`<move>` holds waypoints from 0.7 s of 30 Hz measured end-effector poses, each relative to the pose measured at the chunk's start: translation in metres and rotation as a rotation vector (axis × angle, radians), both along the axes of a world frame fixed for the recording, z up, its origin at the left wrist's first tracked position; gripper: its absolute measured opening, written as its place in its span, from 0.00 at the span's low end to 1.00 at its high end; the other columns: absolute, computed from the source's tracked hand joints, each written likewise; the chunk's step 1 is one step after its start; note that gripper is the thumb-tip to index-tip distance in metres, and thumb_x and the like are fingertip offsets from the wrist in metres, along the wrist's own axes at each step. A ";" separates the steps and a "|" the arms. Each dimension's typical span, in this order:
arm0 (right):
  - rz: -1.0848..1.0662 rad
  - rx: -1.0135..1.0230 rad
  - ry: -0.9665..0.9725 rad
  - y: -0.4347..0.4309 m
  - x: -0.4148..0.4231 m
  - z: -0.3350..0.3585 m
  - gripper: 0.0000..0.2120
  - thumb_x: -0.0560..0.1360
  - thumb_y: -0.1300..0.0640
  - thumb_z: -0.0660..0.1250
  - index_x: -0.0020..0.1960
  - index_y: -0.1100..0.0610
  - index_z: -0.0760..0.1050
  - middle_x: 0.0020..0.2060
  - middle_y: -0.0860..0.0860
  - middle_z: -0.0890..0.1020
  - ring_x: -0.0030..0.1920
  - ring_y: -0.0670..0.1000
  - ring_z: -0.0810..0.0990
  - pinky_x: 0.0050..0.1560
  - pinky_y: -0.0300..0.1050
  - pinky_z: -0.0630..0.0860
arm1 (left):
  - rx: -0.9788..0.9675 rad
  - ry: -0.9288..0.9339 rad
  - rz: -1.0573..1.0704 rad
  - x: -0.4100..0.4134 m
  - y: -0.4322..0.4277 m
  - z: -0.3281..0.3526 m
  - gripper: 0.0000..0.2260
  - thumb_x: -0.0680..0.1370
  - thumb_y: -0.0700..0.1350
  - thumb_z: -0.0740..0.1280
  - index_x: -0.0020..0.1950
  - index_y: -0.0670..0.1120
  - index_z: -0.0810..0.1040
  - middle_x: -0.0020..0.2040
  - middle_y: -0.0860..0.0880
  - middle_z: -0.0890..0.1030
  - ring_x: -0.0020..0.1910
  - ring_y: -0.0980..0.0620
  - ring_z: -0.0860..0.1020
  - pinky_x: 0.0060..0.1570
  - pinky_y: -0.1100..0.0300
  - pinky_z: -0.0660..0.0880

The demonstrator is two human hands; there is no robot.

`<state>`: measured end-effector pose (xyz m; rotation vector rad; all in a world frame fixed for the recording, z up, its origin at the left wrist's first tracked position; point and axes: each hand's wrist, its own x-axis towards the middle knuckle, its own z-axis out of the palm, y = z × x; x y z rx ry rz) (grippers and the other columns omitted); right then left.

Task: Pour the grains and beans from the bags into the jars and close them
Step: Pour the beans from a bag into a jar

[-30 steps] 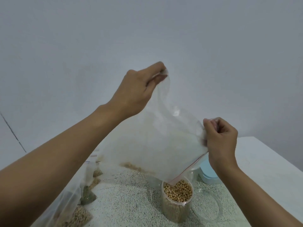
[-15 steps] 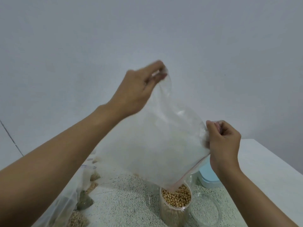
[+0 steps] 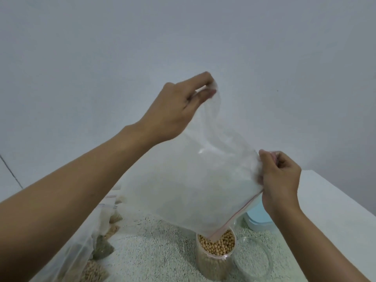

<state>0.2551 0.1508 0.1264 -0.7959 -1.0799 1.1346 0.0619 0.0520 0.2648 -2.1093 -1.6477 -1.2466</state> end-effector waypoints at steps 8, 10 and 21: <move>0.090 0.009 0.048 0.009 0.002 0.004 0.22 0.80 0.55 0.70 0.43 0.73 0.66 0.34 0.56 0.64 0.34 0.51 0.64 0.31 0.40 0.64 | -0.142 -0.341 -0.134 -0.013 -0.022 0.003 0.16 0.81 0.57 0.64 0.64 0.49 0.75 0.38 0.42 0.84 0.38 0.37 0.81 0.39 0.50 0.78; 0.112 0.023 0.060 0.010 0.001 0.006 0.22 0.80 0.53 0.70 0.44 0.73 0.67 0.30 0.51 0.66 0.31 0.47 0.65 0.28 0.37 0.66 | -0.199 -0.418 -0.154 -0.024 -0.033 -0.001 0.20 0.79 0.59 0.64 0.66 0.50 0.75 0.45 0.42 0.86 0.46 0.38 0.85 0.48 0.45 0.80; 0.146 0.022 0.091 0.008 -0.007 -0.008 0.17 0.81 0.52 0.68 0.40 0.62 0.69 0.26 0.45 0.70 0.28 0.45 0.69 0.28 0.38 0.72 | -0.514 -0.489 0.079 -0.079 -0.094 -0.130 0.25 0.75 0.73 0.60 0.54 0.55 0.81 0.49 0.49 0.85 0.50 0.48 0.83 0.57 0.42 0.78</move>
